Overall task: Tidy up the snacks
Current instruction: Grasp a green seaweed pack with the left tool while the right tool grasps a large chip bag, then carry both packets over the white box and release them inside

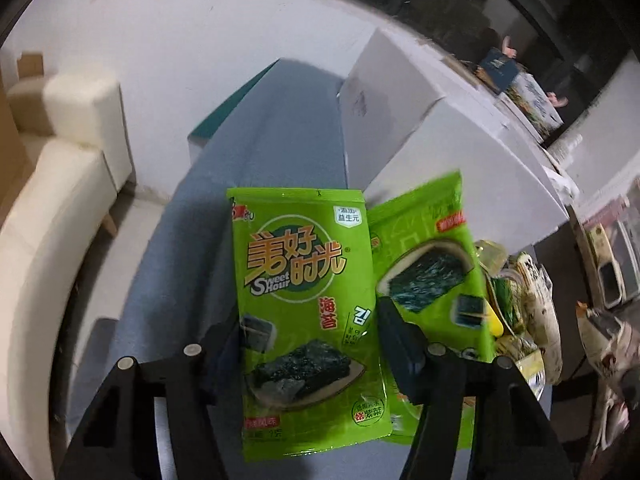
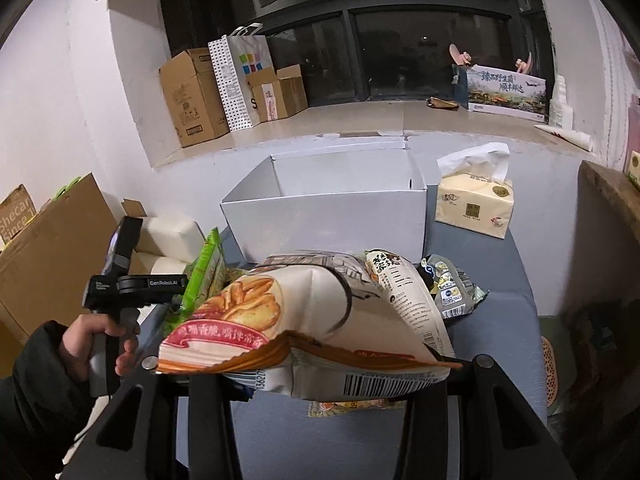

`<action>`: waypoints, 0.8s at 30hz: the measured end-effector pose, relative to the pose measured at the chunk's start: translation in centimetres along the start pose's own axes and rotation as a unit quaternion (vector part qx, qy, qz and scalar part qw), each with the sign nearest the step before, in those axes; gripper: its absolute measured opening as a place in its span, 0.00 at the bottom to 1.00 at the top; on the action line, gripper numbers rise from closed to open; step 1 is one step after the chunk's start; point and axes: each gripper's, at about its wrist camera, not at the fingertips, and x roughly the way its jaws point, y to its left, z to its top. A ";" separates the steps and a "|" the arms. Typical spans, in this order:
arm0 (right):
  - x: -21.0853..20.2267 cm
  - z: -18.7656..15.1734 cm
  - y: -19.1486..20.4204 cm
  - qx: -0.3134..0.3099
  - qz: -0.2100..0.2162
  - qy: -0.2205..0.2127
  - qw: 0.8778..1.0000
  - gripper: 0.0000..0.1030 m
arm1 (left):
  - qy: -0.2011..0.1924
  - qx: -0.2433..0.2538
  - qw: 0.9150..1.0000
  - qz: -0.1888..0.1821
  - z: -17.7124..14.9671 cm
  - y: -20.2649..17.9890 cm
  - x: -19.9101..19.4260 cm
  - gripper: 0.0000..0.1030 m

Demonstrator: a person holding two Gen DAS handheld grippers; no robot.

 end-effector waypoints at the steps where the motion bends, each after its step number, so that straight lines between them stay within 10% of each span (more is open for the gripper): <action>1: 0.0 0.0 0.1 0.000 0.000 0.001 1.000 0.45 | -0.009 0.008 1.000 -0.005 -0.1 -0.2 -0.7 0.61; 15: 1.6 6.2 -0.5 0.010 0.003 -0.034 0.999 0.45 | -0.114 0.133 0.982 -0.065 5.8 -11.0 -9.9 0.61; 24: 9.9 15.9 -3.9 0.006 -0.037 -0.026 0.999 0.45 | -0.096 0.168 0.980 -0.055 14.9 -17.1 -4.0 0.61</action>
